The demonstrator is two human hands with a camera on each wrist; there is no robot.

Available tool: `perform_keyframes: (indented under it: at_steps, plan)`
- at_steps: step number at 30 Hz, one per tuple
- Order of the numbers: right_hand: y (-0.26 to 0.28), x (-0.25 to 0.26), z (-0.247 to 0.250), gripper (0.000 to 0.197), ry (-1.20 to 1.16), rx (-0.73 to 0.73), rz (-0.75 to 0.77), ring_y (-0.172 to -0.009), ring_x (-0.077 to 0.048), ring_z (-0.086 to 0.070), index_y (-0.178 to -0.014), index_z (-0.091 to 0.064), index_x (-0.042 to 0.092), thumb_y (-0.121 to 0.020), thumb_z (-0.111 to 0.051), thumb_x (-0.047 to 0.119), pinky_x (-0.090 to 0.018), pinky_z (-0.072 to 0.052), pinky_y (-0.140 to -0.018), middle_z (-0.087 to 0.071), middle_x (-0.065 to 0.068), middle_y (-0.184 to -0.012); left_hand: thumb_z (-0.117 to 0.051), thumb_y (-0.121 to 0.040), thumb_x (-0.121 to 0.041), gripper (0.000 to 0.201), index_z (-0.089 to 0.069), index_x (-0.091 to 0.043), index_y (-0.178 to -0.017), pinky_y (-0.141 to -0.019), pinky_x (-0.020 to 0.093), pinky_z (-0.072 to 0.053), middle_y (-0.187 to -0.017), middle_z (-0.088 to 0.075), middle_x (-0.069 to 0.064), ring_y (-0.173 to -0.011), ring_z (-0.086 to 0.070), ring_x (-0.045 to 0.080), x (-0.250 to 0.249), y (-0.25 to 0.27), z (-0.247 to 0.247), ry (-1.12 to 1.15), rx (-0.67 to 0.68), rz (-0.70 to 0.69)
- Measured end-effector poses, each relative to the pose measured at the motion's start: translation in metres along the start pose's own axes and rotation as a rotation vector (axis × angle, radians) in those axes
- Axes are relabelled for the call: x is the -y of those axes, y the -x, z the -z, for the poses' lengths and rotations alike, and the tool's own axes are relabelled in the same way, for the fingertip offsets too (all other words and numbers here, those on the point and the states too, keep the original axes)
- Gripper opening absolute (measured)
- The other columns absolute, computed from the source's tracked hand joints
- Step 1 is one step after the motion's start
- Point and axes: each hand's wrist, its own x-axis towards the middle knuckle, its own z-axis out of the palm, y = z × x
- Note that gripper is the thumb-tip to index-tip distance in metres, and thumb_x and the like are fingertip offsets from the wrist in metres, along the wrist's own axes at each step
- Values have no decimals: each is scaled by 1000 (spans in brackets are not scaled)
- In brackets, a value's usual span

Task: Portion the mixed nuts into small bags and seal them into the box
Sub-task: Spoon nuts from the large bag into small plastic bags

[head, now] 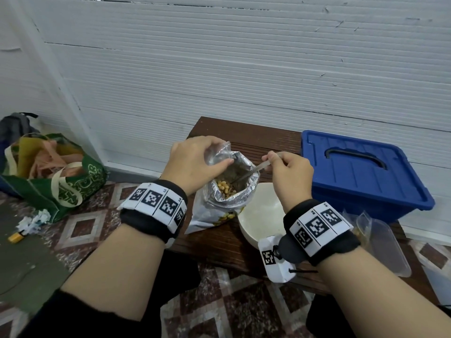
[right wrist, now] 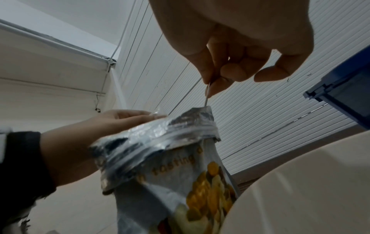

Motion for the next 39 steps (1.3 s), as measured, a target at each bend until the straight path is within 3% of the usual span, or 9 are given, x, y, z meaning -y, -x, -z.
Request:
perform_keyframes:
  at_steps: [5,9,14,18,22,25,29,34,39]
  plan:
    - [-8,4,10,29,-91,-91,-68,-69,-5,-57,-72,-68,21,-97,-52,21,-16,-41,-63,-65,4,-69,-67,-72,-64,49,-65,-32,-109,-97,48,-43,-91,-57,-25,-98,-58,8,4,-1,9,-4,9,25]
    - [-15,7,23,29,-118,-161,-90,-69,1,-54,-76,-70,14,-97,-51,21,-17,-40,-65,-62,10,-67,-49,-55,-83,59,-61,-42,-96,-100,48,-41,-90,-66,-17,-97,-60,9,7,-3,19,22,27,84]
    - [-24,13,38,32,-126,-218,-63,-66,1,-52,-71,-67,16,-98,-50,21,-14,-38,-63,-60,13,-67,-48,-51,-85,44,-54,-52,-80,-105,50,-36,-97,-68,-17,-108,-57,10,9,-3,26,19,96,108]
    - [-29,15,46,31,-134,-230,-55,-65,-3,-49,-74,-70,16,-97,-50,21,-24,-39,-69,-60,12,-64,-49,-50,-87,41,-51,-56,-77,-104,50,-37,-91,-63,-26,-108,-57,10,8,-3,27,-15,148,77]
    - [-31,19,42,36,-147,-194,-51,-60,-5,-47,-63,-65,25,-96,-50,20,-26,-40,-66,-57,15,-53,-54,-55,-85,47,-57,-51,-88,-104,44,-32,-88,-59,-31,-105,-54,5,3,-2,22,-79,187,30]
    - [-32,23,38,36,-149,-146,-43,-66,-4,-54,-65,-66,23,-97,-50,20,-24,-42,-72,-62,9,-62,-59,-58,-82,46,-59,-50,-91,-100,39,-28,-88,-58,-30,-107,-50,3,1,-2,19,-105,170,14]
    - [-32,26,32,36,-135,-105,-35,-65,-5,-54,-66,-66,24,-97,-50,21,-22,-42,-69,-62,7,-63,-61,-61,-79,43,-60,-48,-91,-84,31,-16,-87,-54,-30,-102,-41,-3,-1,-3,15,-156,150,-15]
    - [-35,30,29,34,-159,-51,-38,-76,-11,-61,-68,-67,24,-97,-50,20,-18,-42,-68,-64,4,-65,-48,-54,-85,54,-61,-47,-91,-77,26,-11,-92,-57,-29,-98,-40,-7,-4,-4,10,-134,133,-32]
    - [-31,32,23,35,-216,-5,26,-89,-17,-66,-64,-66,24,-96,-53,22,-38,-51,-90,-71,3,-78,-69,-69,-64,35,-65,-42,-96,-83,25,-14,-93,-59,-25,-99,-43,-2,-9,-4,7,-86,79,6]
